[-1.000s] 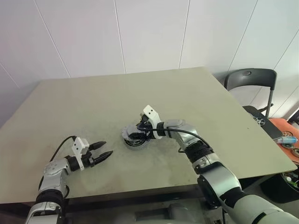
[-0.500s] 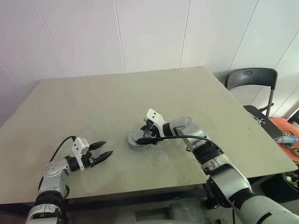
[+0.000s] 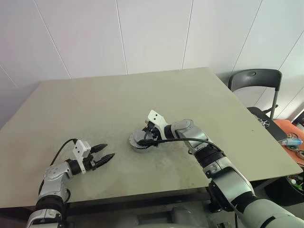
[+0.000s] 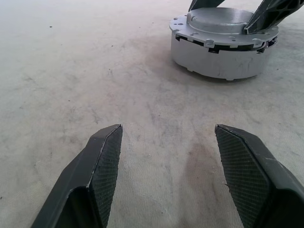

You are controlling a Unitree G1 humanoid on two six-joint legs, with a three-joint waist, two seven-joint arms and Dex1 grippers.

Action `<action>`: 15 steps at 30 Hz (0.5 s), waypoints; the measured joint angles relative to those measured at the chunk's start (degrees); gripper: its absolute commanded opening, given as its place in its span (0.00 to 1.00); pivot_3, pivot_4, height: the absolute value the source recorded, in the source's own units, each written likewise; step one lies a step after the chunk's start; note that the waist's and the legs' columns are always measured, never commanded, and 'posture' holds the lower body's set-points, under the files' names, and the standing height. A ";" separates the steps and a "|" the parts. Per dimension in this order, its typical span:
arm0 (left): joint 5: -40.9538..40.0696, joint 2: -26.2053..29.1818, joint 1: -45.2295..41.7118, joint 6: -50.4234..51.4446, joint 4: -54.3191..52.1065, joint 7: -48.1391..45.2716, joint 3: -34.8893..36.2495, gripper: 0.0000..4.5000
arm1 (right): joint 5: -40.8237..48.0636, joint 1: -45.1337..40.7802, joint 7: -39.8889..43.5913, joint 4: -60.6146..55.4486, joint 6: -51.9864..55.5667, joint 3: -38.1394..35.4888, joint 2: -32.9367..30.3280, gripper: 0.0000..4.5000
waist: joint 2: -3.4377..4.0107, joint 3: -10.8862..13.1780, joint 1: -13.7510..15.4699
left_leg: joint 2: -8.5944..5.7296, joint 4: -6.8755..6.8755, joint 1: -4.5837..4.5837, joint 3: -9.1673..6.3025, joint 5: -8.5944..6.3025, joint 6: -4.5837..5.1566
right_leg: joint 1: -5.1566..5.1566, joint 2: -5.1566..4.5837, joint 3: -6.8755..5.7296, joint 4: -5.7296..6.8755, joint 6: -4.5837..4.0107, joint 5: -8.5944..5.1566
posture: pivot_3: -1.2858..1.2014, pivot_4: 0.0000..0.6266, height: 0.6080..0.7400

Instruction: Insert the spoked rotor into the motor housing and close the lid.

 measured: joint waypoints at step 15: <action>0.04 -0.32 0.51 0.08 -1.24 0.07 -0.10 0.73 | -0.32 0.16 2.98 -1.35 0.01 0.80 -1.85 0.82 | 0.00 0.00 0.15 | -0.05 -0.09 -0.07 0.00 -0.01 0.00 | -0.04 -0.08 -0.01 -0.10 0.11 -0.05 | 0.52 0.00 1.00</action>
